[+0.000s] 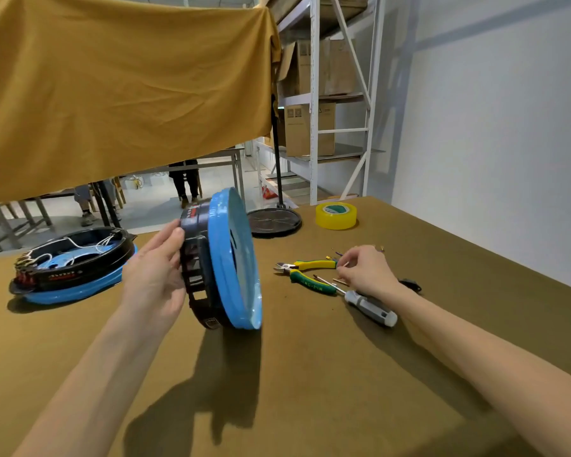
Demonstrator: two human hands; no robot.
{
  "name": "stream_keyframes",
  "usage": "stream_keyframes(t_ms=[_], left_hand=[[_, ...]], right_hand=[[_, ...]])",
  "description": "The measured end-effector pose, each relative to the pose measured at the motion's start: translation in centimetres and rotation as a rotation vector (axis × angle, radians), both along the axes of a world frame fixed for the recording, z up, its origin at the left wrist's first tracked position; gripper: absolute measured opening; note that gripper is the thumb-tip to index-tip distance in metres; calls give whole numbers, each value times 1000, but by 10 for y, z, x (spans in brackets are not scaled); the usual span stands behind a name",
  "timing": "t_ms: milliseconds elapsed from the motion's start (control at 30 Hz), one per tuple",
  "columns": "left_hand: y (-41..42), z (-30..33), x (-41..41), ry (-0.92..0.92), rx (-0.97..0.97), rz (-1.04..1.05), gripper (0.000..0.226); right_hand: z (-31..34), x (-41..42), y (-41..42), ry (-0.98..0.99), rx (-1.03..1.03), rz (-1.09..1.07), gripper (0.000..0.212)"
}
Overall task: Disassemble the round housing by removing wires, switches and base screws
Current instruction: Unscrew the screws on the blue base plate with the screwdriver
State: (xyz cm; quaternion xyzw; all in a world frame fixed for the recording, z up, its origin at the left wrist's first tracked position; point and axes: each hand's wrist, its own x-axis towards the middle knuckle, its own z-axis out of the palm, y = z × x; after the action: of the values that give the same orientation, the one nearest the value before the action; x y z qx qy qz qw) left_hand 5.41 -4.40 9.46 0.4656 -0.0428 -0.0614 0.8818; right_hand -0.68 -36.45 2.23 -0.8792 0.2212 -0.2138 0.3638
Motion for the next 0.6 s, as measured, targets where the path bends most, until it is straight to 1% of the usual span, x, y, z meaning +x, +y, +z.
stream_keyframes(t_ms=[33, 100, 167, 233, 333, 367, 400, 433, 467, 500, 533, 600], left_hand=[[6, -3, 5, 54, -41, -26, 20], [14, -15, 14, 167, -133, -79, 24], [19, -31, 19, 269, -229, -137, 30], [23, -47, 19, 345, -280, -166, 31], [27, -65, 17, 387, -288, -138, 47], [29, -70, 17, 380, -246, -125, 45], [30, -75, 16, 364, -163, -99, 36], [33, -80, 16, 348, -62, -70, 24], [37, -83, 16, 329, 25, -52, 17], [41, -85, 16, 312, 82, -53, 22], [45, -85, 15, 308, 124, -86, 33], [51, -84, 14, 318, 200, -196, 53]], right_hand=[[-3, 5, -1, 43, -127, 7, 8], [-8, 13, -2, 110, -253, 40, 12], [-11, 16, -3, 175, -274, 53, 16], [-13, 13, -2, 213, -304, 55, 19], [-11, 2, 0, 156, -406, 26, 21], [-10, -2, 1, 151, -414, 30, 19], [-9, -6, 3, 190, -423, 45, 17], [-9, -10, 5, 273, -454, 59, 17], [-9, -14, 7, 378, -512, 61, 21], [-10, -17, 9, 466, -580, 49, 27], [-12, -20, 10, 514, -641, 31, 31], [-14, -23, 14, 520, -744, 0, 31]])
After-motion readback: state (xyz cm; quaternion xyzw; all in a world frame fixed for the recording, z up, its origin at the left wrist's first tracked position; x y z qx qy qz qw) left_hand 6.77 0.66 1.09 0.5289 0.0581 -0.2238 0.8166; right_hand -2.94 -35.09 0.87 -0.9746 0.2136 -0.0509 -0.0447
